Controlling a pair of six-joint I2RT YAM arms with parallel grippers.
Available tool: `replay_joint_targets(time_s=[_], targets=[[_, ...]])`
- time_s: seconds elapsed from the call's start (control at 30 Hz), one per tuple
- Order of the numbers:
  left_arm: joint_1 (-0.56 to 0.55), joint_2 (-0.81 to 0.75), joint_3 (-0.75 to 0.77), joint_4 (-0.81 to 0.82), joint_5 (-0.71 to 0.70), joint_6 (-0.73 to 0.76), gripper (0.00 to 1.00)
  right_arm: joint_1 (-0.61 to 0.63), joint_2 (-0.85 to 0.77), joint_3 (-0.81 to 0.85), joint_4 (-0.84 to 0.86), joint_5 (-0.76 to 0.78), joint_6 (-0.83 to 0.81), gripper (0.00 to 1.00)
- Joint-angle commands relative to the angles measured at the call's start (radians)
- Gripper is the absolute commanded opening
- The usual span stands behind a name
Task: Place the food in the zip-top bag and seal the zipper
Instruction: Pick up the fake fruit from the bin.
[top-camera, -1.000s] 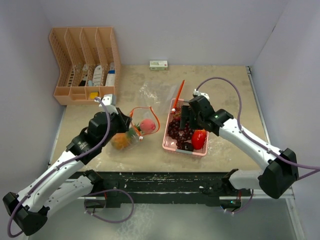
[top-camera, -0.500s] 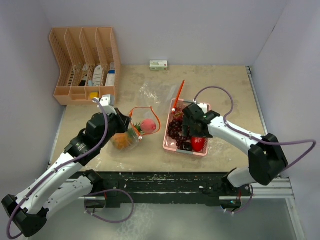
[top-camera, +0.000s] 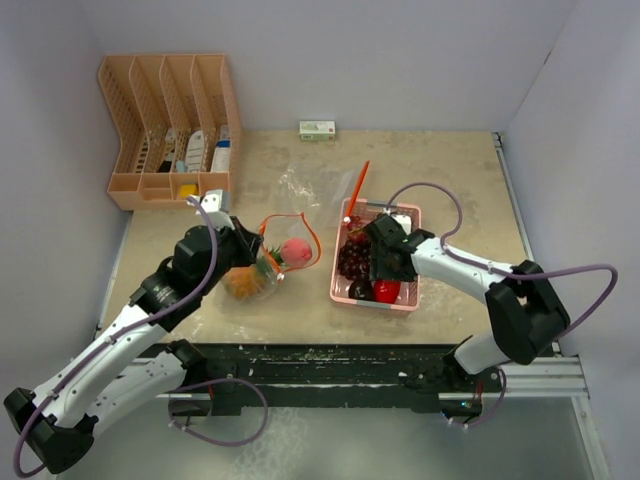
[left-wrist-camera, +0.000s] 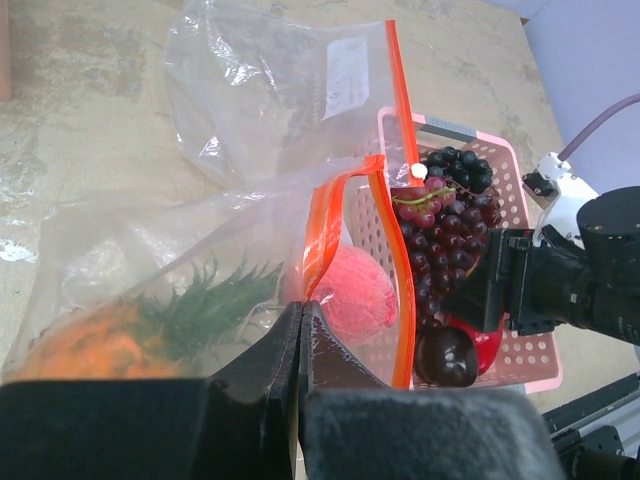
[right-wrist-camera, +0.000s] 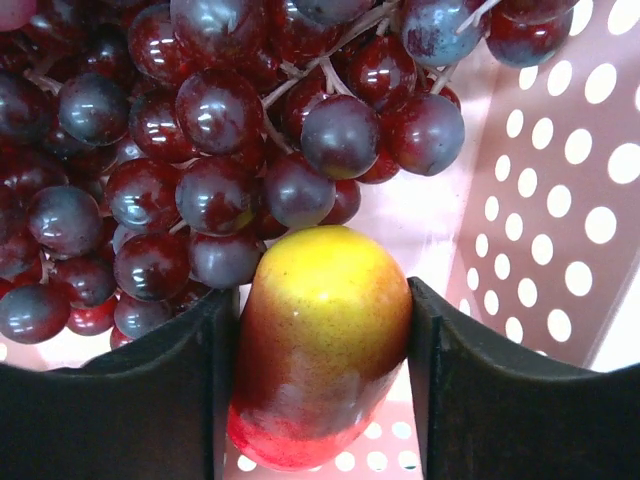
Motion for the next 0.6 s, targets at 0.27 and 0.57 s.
replay_joint_targets(time_s=[0.27,0.57], targets=[[0.002,0.026,0.023,0.038,-0.005,0.004,0.00,-0.005,-0.221,0.146,-0.138,-0.008,-0.024,0.35],[0.002,0.035,0.012,0.044,0.008,-0.022,0.00,-0.005,-0.405,0.097,0.408,-0.315,-0.079,0.35]])
